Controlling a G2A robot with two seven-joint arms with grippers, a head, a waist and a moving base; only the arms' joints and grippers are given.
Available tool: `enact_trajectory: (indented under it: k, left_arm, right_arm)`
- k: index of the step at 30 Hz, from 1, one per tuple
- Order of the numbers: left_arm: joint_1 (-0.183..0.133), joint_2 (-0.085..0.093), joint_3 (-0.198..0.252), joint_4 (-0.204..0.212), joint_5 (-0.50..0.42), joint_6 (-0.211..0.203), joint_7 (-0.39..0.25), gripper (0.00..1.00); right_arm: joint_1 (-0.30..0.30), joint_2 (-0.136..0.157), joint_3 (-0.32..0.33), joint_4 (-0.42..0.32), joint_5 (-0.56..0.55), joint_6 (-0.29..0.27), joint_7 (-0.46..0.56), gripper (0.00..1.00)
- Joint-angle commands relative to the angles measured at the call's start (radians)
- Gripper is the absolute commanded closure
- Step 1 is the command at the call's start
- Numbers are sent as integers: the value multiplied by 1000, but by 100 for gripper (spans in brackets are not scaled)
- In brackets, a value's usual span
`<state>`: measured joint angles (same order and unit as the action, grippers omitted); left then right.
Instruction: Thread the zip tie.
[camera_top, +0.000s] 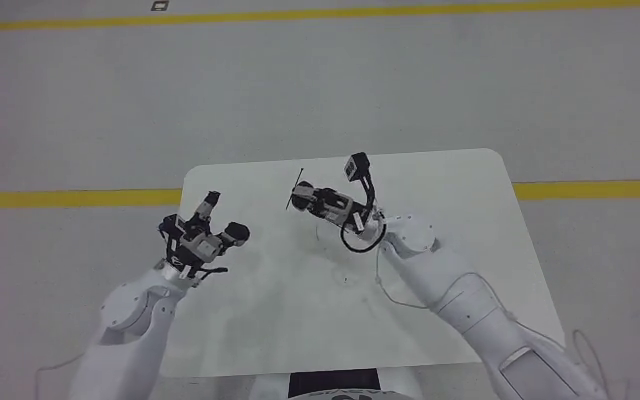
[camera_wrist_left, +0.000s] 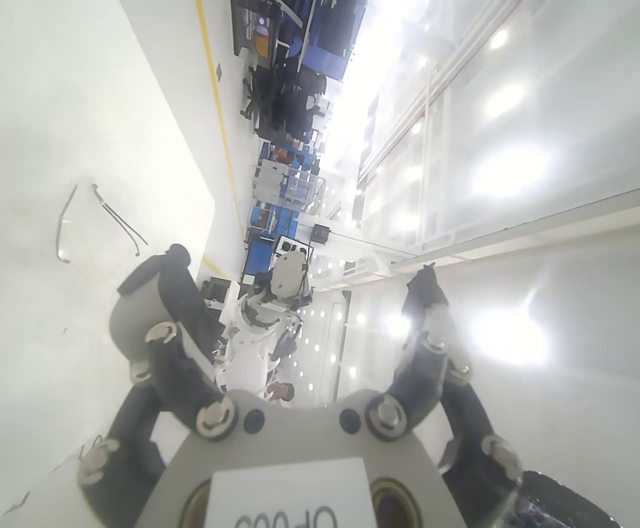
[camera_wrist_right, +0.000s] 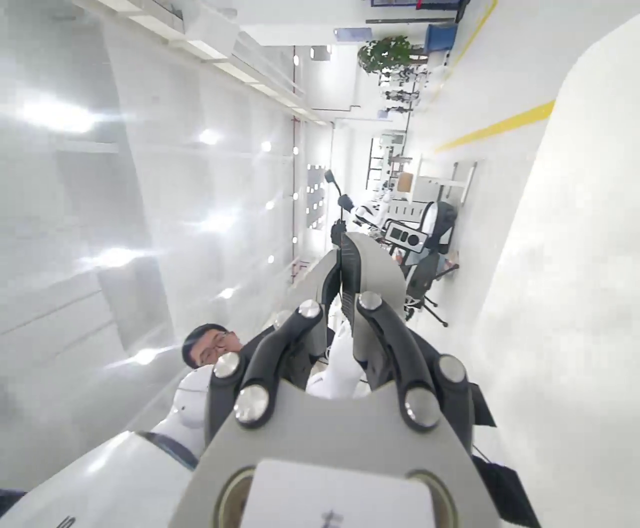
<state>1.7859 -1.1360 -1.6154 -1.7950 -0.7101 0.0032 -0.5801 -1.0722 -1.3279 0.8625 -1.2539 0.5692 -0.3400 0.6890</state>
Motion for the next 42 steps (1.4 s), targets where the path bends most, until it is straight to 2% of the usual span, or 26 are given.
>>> enact_trajectory:
  k: [1, 6, 7, 9, 11, 13, 17, 20, 29, 30, 31, 33, 34, 36, 39, 42]
  left_arm:
    - [1, 0, -2, 0, 0, -1, 5, 0]
    - [1, 0, -2, 0, 0, -1, 5, 0]
    - [-8, 4, 3, -18, 92, -30, -8, 0]
    - [-9, 10, 7, -35, 246, -116, -37, 0]
    - [-7, 18, 1, -42, 426, -243, -78, 0]
    - [-7, 24, -4, -41, 583, -342, -83, 0]
    - [-24, 31, -9, -85, 807, -343, -45, 0]
    - [-38, 43, 0, -127, 997, -343, 0, 0]
    - [-38, 43, 0, -127, 997, -343, 0, 0]
    - [-48, 45, 4, -150, 1048, -343, -5, 0]
    - [-58, 50, 18, -181, 1107, -343, -15, 0]
    - [-70, 56, 30, -199, 1163, -343, 0, 0]
    - [-77, 64, 38, -216, 1239, -343, 6, 0]
    - [-80, 76, 63, -237, 1310, -343, 35, 0]
    - [-87, 103, 103, -263, 1431, -343, 79, 0]
    - [-93, 137, 150, -263, 1552, -343, 150, 0]
  right_arm:
    - [2, -2, 3, 2, 6, 0, 2, 100]
    - [2, -2, 3, 2, 6, 0, 2, 100]
    - [2, -2, 3, 2, 6, 0, 2, 100]
    - [1, 0, 3, -7, -35, 41, -22, 100]
    - [0, 1, 11, -25, -59, 83, -56, 100]
    - [7, 4, 18, -35, -83, 142, -68, 100]
    - [20, 14, 51, -49, -128, 287, -90, 100]
    - [22, 21, 67, -83, -153, 340, -67, 100]
    - [21, 21, 64, -98, -159, 344, -64, 100]
    - [29, 22, 64, -112, -184, 369, -64, 100]
    - [44, 26, 62, -130, -227, 435, -56, 100]
    - [65, 31, 69, -168, -276, 524, -57, 100]
    - [78, 35, 71, -189, -311, 587, -53, 100]
    - [98, 40, 69, -222, -380, 671, -57, 100]
    - [117, 44, 68, -232, -410, 680, -29, 100]
    - [150, 46, 58, -209, -432, 680, 0, 100]
